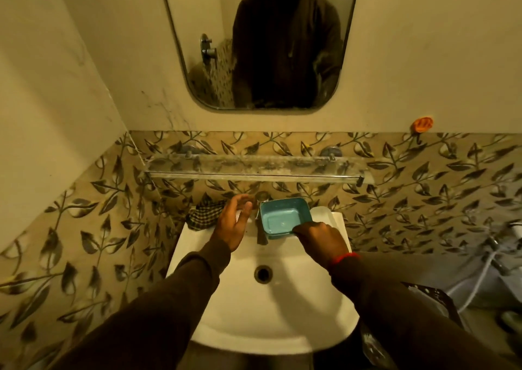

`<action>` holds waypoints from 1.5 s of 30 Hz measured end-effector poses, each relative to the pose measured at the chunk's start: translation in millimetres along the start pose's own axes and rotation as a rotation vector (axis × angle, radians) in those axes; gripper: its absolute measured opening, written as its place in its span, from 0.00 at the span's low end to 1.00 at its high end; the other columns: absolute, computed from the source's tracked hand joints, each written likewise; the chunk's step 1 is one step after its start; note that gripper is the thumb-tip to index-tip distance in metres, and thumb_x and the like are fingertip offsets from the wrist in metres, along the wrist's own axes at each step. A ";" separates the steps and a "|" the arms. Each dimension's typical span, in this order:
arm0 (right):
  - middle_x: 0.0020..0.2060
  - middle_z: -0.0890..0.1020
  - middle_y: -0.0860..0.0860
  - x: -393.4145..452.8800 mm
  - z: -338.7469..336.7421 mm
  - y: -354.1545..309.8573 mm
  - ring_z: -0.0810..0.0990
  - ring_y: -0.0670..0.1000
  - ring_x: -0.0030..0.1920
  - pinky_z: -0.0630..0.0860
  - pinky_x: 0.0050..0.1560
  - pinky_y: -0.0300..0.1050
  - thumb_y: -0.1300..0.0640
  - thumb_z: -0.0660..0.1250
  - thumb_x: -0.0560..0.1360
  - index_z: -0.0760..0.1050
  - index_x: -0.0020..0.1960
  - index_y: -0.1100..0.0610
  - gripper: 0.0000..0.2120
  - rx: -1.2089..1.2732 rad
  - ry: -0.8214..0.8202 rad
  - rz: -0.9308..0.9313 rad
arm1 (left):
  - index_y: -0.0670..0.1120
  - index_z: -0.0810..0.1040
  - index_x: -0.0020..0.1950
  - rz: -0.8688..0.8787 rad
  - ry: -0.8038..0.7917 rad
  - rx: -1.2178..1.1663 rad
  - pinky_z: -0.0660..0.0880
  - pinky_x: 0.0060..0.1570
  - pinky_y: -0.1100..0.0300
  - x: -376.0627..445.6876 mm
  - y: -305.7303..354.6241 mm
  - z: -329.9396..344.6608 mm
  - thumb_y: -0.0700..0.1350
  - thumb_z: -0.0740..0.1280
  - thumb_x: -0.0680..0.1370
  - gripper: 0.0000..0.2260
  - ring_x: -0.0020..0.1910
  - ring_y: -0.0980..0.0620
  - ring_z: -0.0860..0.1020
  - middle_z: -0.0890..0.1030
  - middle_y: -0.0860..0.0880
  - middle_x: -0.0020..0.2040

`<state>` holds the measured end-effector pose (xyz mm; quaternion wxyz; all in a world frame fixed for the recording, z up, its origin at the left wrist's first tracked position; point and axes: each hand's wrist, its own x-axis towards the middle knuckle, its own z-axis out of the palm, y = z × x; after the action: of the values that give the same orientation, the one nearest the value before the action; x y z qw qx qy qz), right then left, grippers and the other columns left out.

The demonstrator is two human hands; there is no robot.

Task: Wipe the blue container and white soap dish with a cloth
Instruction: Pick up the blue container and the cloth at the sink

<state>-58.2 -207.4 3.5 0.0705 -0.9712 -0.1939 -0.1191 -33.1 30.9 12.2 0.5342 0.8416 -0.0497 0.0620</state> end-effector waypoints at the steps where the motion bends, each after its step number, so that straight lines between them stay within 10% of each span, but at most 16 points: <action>1: 0.49 0.85 0.53 -1.5 -8.6 -4.7 0.85 0.55 0.46 0.80 0.39 0.46 0.56 0.68 0.76 0.81 0.53 0.50 0.08 0.019 0.034 -0.023 | 0.48 0.71 0.71 -0.065 0.050 -0.098 0.74 0.66 0.45 -1.4 2.9 1.2 0.59 0.59 0.80 0.23 0.66 0.45 0.76 0.77 0.47 0.65; 7: 0.40 0.86 0.50 6.8 -49.5 -40.8 0.85 0.51 0.35 0.79 0.26 0.41 0.59 0.77 0.67 0.82 0.46 0.51 0.09 0.044 0.199 -0.203 | 0.55 0.72 0.75 -0.552 -0.009 -0.643 0.83 0.41 0.42 -13.5 26.2 -6.8 0.75 0.59 0.68 0.40 0.56 0.40 0.82 0.80 0.43 0.65; 13: 0.50 0.85 0.51 36.5 -53.1 -76.3 0.84 0.51 0.48 0.83 0.40 0.46 0.58 0.70 0.74 0.79 0.55 0.53 0.10 0.226 0.235 -0.432 | 0.47 0.76 0.71 -0.555 0.112 -0.851 0.84 0.38 0.44 -25.9 29.1 -43.3 0.73 0.63 0.67 0.41 0.55 0.39 0.85 0.85 0.38 0.60; 19: 0.55 0.80 0.53 70.3 -38.0 -101.3 0.78 0.47 0.49 0.72 0.47 0.31 0.56 0.62 0.78 0.76 0.62 0.56 0.14 0.485 0.341 -0.367 | 0.49 0.78 0.70 -0.531 0.378 -0.888 0.83 0.33 0.50 -44.0 13.2 -107.9 0.73 0.61 0.73 0.36 0.51 0.40 0.86 0.85 0.41 0.58; 27: 0.55 0.81 0.61 125.2 23.9 -122.9 0.79 0.60 0.56 0.76 0.58 0.54 0.67 0.63 0.76 0.77 0.61 0.64 0.14 0.619 -0.025 -0.115 | 0.54 0.83 0.57 -0.439 0.565 -0.875 0.82 0.29 0.53 -68.9 -3.2 -166.9 0.70 0.60 0.78 0.24 0.41 0.47 0.88 0.89 0.48 0.48; 36: 0.71 0.69 0.59 176.7 75.1 -152.9 0.66 0.59 0.71 0.63 0.68 0.41 0.64 0.58 0.80 0.68 0.71 0.61 0.19 0.445 -0.399 -0.024 | 0.50 0.82 0.63 -0.515 0.503 -0.863 0.83 0.29 0.50 -70.1 -8.0 -201.1 0.73 0.60 0.71 0.34 0.49 0.40 0.87 0.88 0.43 0.54; 45: 0.77 0.56 0.58 213.5 118.5 -170.4 0.56 0.61 0.76 0.58 0.74 0.54 0.50 0.59 0.80 0.51 0.78 0.55 0.31 0.182 -0.538 0.029 | 0.48 0.80 0.68 -0.492 0.469 -0.775 0.85 0.40 0.44 -55.0 -12.7 -216.3 0.75 0.60 0.71 0.38 0.53 0.37 0.86 0.86 0.41 0.59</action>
<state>90.3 47.0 -39.7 0.1052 -0.9603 -0.2016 0.1617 -96.5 233.1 83.5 0.8025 0.5320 0.2515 0.0985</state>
